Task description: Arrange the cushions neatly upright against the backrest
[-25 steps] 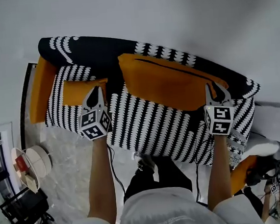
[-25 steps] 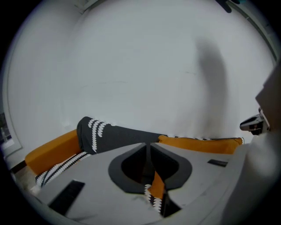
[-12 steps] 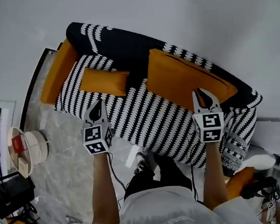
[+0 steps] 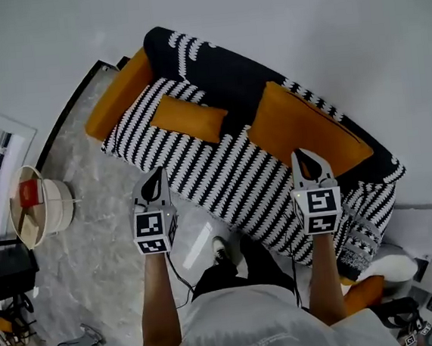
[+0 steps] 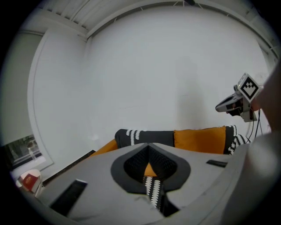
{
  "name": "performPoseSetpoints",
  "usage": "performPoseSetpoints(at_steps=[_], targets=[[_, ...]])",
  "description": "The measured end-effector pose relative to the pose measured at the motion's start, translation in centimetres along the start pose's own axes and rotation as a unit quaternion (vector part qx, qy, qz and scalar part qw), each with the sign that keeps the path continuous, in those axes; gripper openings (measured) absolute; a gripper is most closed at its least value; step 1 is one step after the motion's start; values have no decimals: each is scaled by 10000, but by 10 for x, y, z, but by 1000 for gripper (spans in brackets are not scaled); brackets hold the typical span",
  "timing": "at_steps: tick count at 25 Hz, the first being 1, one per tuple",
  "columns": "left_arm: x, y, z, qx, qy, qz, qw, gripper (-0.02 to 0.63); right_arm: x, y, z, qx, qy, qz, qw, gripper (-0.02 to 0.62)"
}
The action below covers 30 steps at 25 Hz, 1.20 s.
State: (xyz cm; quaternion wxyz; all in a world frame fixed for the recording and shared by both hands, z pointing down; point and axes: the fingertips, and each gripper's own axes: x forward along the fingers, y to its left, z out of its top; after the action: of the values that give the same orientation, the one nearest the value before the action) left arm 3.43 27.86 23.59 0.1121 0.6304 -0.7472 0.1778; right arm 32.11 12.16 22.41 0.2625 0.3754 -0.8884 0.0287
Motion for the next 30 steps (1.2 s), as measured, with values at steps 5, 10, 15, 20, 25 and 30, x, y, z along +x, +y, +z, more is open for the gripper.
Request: performPoseSetpoints(at_steps=[5,10,15,20,25,30], targets=[[-49,26,-12,-98,-59,136,9998,18,-19,50,19,-169,-87,159,9997,5],[-87,52,-12,-139,-153,167,9996,17,-37,87,43,-210,-292,212,9991,5],[-114,83,-14,-231,-205,362,9989,17,-40,119,63,-387,-374,384,9978,5],[-110,112,-15,-353,-203,513,9979,17,-21,139,76,-540,-376,522,9965,5],[-77,141,-19,-340,-42,476,9983,17,22,149,84,-628,-272,602,9958,5],[-23,178,-16,-230,160,322,9991,17,81,143,96,-535,-159,451,9974,5]])
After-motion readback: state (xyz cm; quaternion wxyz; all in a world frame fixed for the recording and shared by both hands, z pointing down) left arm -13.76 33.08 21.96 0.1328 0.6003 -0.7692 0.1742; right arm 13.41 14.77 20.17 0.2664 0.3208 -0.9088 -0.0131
